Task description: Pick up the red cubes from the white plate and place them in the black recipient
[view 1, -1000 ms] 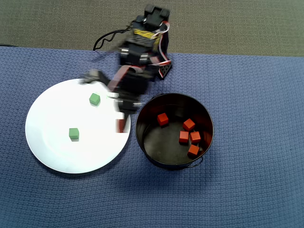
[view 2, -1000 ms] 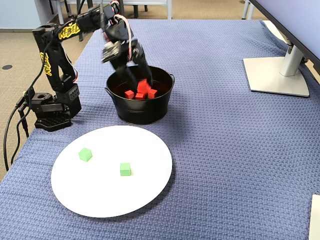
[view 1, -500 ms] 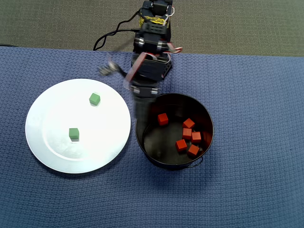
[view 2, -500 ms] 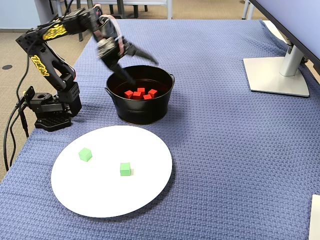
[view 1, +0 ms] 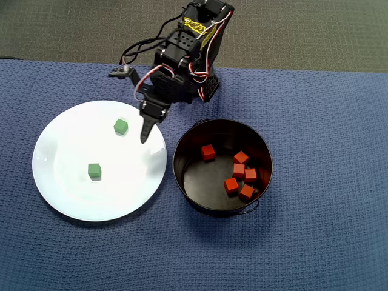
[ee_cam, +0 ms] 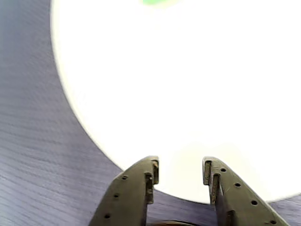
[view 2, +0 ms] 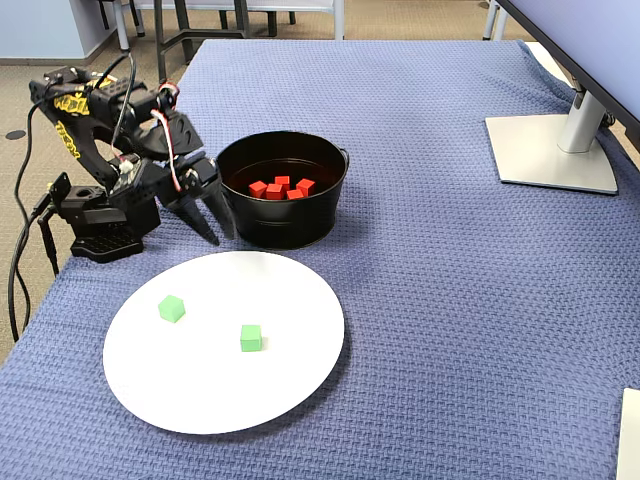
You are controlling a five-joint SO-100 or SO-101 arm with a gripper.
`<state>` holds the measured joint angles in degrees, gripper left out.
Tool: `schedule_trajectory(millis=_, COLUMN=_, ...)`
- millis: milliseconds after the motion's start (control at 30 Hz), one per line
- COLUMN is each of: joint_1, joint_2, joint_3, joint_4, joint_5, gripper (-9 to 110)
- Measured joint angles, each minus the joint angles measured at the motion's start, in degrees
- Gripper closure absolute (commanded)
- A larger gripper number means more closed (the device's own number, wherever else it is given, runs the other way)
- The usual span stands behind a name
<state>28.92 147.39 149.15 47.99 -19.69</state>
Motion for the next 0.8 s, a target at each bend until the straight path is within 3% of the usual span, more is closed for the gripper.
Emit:
schedule_trajectory(millis=333, joint_1=-13.97, joint_2=13.10, joint_3=13.45, joint_4=9.40, joint_5=3.16, gripper=102)
schedule_trajectory(millis=800, joint_1=-17.23, joint_2=23.73, joint_3=15.73, joint_4=16.61, joint_5=9.05, gripper=102)
